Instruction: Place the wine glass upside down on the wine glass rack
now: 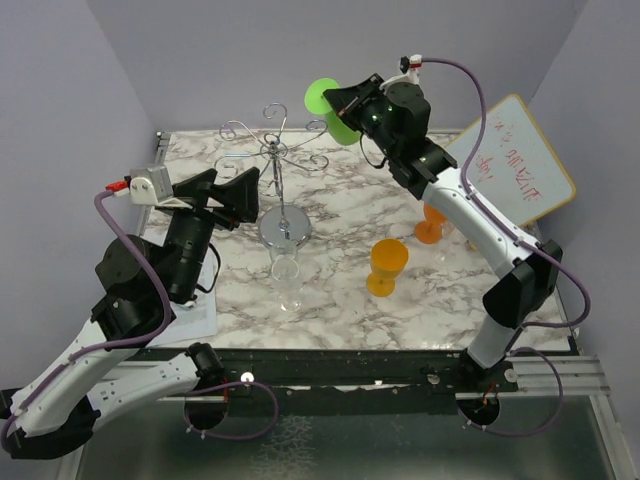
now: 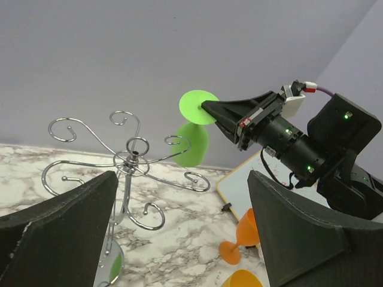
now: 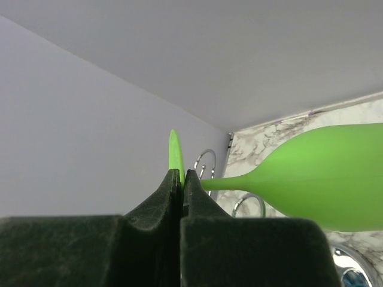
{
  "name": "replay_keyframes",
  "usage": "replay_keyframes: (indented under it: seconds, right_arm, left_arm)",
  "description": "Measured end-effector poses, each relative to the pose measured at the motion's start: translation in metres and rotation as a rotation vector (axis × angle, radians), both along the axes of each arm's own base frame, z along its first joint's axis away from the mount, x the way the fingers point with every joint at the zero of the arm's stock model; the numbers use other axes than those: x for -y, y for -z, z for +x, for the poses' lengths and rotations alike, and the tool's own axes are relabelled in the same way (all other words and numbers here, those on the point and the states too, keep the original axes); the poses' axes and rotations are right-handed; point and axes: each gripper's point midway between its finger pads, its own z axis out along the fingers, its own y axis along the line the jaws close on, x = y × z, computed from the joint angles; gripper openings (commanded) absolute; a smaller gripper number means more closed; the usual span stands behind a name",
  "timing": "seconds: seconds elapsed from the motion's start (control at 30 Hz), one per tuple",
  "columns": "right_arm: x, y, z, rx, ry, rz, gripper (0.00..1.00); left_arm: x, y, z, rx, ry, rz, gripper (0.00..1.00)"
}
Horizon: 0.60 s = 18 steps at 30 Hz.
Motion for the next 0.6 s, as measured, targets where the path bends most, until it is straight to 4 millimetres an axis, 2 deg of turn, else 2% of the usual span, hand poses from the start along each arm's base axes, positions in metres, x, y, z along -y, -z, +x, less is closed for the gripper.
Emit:
replay_keyframes:
  seconds: [0.13,0.27,0.47,0.6]
  right_arm:
    - [-0.021,-0.003,0.014,-0.004,-0.06,0.016,0.01]
    - [-0.04,0.015,0.02,-0.055,-0.13,0.012,0.0]
    - [-0.061,0.048,0.013,-0.162,-0.241,0.008,0.01]
    - [-0.068,0.05,0.004,-0.186,-0.3,0.019,0.01]
  left_arm:
    - [-0.004,0.003,0.001,-0.02,-0.023,0.016,0.91]
    - [-0.007,0.003,0.001,-0.023,-0.033,0.025,0.91]
    - [-0.015,0.0,-0.003,-0.013,-0.044,0.016,0.91]
    - [-0.019,-0.001,-0.004,-0.008,-0.053,0.018,0.91]
